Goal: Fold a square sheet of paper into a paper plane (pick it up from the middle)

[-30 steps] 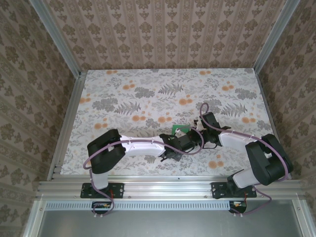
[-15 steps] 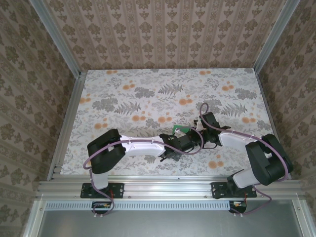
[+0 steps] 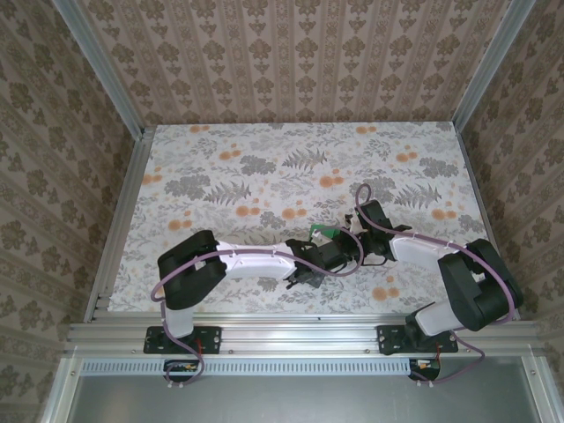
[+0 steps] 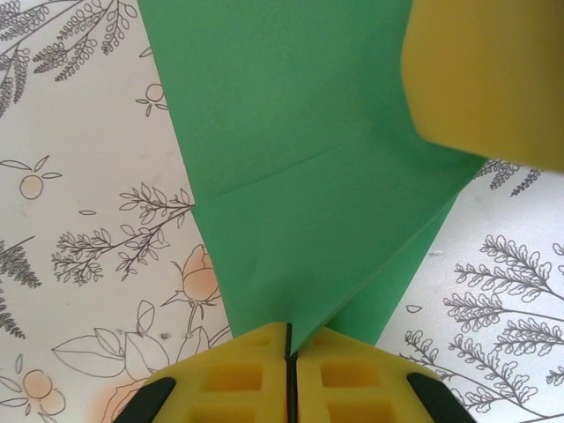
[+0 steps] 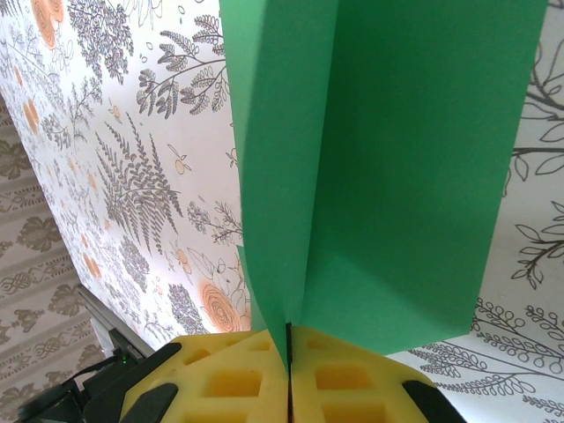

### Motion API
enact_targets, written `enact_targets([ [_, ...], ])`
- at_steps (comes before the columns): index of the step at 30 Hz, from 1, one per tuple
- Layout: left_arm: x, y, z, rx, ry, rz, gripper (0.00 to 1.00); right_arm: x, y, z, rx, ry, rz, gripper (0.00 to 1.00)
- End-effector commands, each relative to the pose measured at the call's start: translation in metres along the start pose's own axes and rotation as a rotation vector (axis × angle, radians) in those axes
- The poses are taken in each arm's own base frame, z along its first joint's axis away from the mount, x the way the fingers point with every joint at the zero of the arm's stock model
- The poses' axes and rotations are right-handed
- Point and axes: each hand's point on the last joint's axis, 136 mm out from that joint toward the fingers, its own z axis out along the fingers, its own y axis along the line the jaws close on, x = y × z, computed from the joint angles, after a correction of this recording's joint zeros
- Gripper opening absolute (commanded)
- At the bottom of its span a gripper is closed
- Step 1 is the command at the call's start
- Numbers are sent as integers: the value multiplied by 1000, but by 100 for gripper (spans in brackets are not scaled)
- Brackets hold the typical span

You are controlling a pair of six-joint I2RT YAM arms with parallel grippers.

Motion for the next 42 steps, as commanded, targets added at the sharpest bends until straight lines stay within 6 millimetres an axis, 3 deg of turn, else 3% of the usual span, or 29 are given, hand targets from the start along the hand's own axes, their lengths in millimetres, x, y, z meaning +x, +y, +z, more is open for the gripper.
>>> enact_targets([
  [1,3,5,-1,7,5,-45,13,-2,5,-2,8,-4,-7,9],
  [8,-3,2,-6,38,-16,-52,19,-1,3,-1,13,4,-8,9],
  [19,-7,0,-10,56,-30,-61,18,0,2,1,22,7,-8,9],
  [25,-7,1,-10,53,-30,-62,12,0,2,0,23,6,-10,9],
  [30,-4,4,-7,56,-26,-88,0,-1,5,-1,14,6,-14,10],
  [37,-2,8,-5,156,-40,-177,0,-2,15,-10,16,6,-64,30],
  [42,-1,12,-3,253,-51,-257,0,-5,25,-30,29,-42,-123,42],
])
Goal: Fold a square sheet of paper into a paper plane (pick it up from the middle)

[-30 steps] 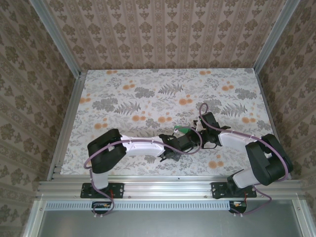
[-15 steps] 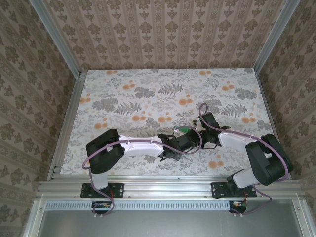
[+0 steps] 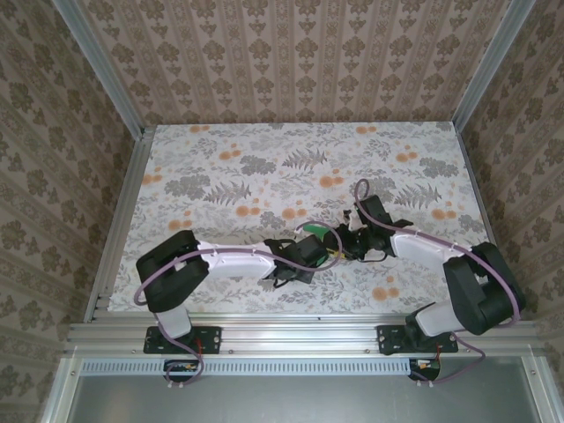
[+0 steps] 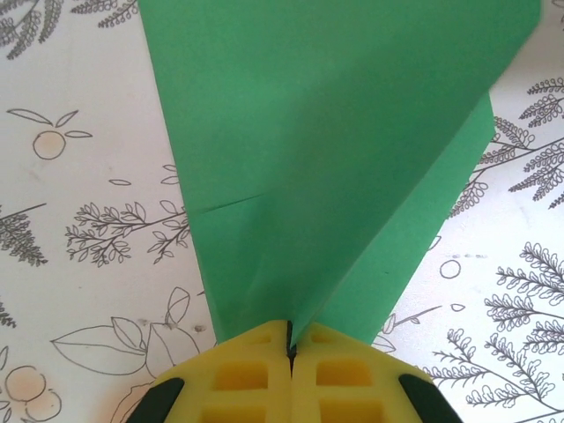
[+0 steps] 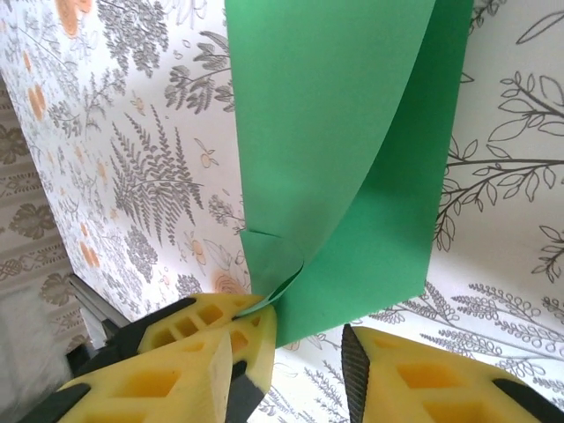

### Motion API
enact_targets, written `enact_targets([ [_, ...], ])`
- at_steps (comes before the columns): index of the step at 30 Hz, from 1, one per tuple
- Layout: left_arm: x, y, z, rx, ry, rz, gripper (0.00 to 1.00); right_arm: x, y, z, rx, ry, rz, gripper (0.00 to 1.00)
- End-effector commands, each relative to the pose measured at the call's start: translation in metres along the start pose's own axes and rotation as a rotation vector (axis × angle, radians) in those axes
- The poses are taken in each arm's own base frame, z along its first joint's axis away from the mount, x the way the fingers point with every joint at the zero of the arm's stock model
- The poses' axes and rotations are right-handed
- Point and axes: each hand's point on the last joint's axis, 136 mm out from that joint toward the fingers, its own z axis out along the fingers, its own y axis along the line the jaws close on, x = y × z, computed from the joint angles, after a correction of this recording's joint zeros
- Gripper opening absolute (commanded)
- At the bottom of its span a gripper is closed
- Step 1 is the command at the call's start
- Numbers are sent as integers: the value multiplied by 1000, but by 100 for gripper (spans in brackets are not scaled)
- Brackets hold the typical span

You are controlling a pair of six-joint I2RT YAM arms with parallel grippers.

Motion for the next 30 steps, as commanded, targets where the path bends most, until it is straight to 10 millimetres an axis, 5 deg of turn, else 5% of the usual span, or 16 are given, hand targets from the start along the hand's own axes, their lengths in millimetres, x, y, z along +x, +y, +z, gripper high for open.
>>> enact_targets([
  [1,-5,-7,-4,120,-22,-87,0,-3,11,-19,14,-42,-57,43],
  [9,-4,6,-3,229,-49,-209,0,4,25,-15,-72,-5,-93,37],
  [17,-3,17,-2,274,-55,-278,0,9,36,19,-95,82,-113,18],
  [30,0,26,-3,324,-49,-341,0,1,48,61,-110,140,-103,13],
])
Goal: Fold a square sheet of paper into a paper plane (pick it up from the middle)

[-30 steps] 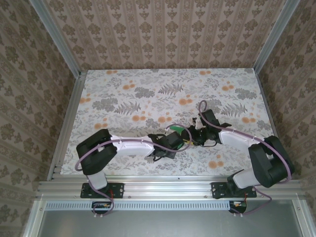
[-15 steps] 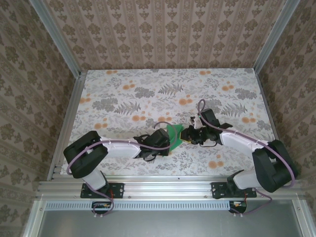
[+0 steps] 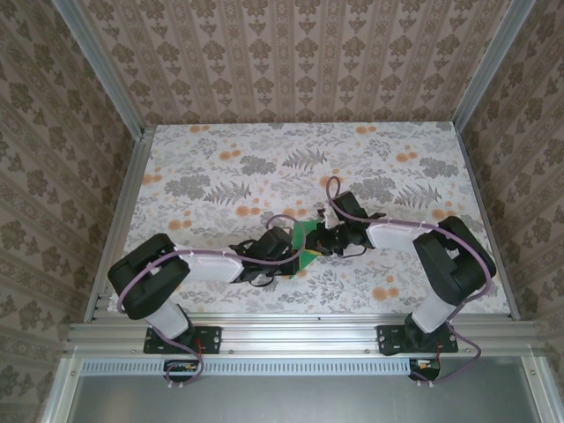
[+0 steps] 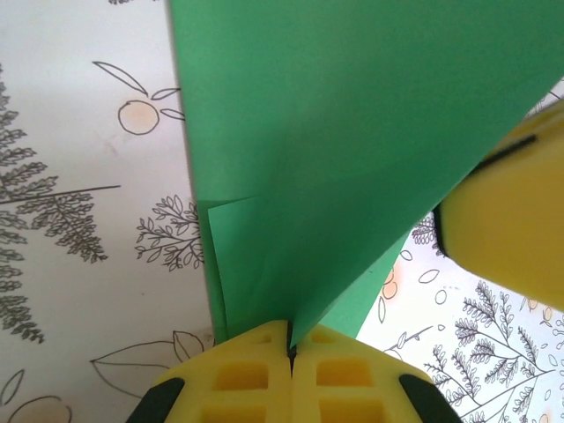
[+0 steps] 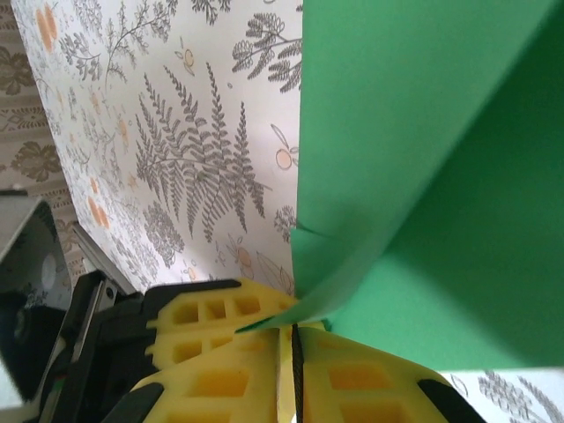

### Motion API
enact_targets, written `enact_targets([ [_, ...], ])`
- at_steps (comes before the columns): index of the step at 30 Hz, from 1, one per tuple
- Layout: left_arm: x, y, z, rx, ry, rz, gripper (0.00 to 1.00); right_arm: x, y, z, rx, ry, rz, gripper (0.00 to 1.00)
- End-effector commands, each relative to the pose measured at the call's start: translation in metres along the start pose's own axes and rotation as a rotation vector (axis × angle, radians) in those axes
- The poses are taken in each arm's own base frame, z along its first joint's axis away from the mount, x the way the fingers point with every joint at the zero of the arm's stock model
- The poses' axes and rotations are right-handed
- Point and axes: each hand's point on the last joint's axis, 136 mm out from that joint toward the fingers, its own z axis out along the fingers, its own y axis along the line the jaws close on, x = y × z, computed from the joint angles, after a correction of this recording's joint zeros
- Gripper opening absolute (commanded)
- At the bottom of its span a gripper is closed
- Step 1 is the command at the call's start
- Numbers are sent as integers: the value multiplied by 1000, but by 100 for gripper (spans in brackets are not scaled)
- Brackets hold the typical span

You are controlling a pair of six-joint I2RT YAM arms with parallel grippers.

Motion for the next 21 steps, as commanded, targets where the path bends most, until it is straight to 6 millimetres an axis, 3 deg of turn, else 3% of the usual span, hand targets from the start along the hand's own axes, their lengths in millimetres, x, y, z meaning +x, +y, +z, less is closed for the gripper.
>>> enact_targets([
  [1,2,6,-4,5,5,-35,0,-8,12,7,-41,7,-7,13],
  [5,3,10,-6,-13,4,-38,1,-11,8,14,-30,14,4,13],
  [8,3,12,-8,-29,9,-31,9,-12,4,17,-20,17,10,12],
  [14,4,11,-17,-34,2,-16,17,-14,3,20,-18,20,12,12],
  [21,6,10,-21,-44,9,-1,14,-16,4,24,-22,25,14,12],
])
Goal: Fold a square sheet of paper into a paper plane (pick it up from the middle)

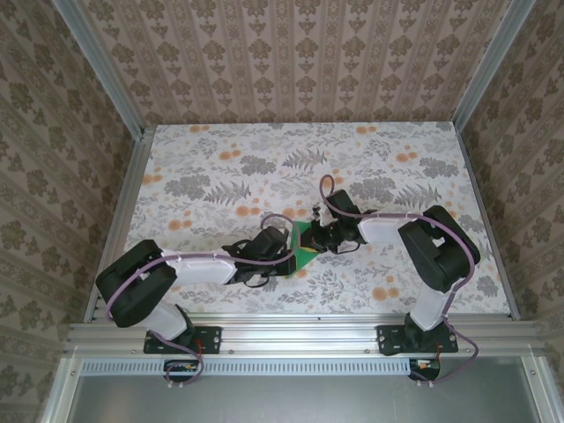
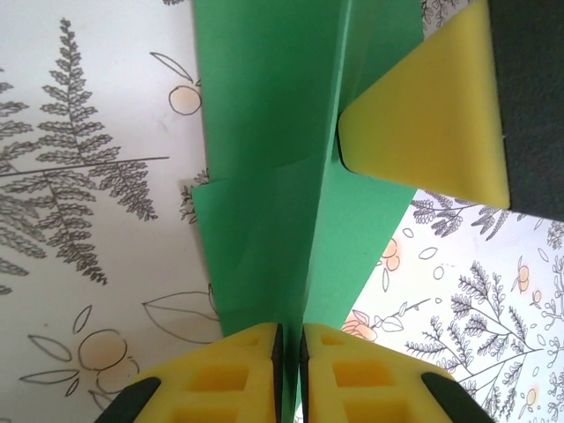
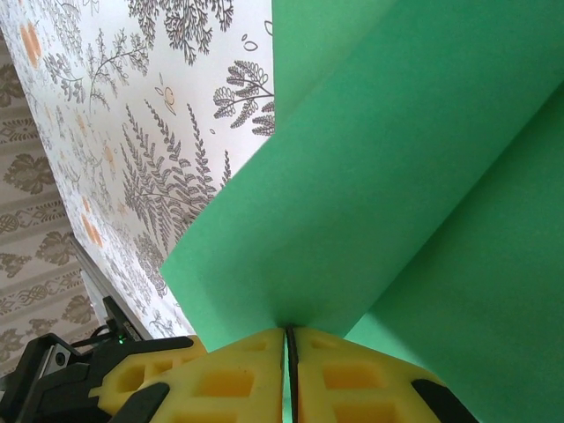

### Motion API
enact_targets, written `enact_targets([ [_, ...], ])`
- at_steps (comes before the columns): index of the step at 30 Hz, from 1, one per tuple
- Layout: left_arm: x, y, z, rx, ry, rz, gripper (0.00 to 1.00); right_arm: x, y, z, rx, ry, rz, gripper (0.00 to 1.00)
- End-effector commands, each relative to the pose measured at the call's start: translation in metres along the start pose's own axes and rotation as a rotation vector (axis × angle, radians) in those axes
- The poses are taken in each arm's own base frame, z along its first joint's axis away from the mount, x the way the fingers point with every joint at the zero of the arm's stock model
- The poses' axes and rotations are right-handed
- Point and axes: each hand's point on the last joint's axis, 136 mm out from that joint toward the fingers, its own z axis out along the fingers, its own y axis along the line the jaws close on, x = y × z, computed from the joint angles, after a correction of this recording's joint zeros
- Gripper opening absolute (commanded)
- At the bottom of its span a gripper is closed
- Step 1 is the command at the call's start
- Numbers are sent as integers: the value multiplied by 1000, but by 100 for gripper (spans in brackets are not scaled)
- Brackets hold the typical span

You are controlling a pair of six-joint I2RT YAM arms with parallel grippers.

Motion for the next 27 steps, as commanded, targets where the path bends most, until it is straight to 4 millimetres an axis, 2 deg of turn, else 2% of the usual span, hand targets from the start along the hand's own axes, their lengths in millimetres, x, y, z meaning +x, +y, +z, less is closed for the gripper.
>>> enact_targets([
  [1,5,6,-5,-32,6,14,12,-3,8,5,-21,14,2,12],
  [7,9,10,-3,-38,14,10,0,-4,8,6,-6,16,2,12],
  [15,11,19,1,20,33,-39,0,2,23,-1,-33,11,-37,13],
  [20,10,19,2,52,58,-40,0,7,36,3,-48,26,-62,13],
  [27,10,21,1,71,74,-41,0,3,37,10,-40,24,-54,15],
])
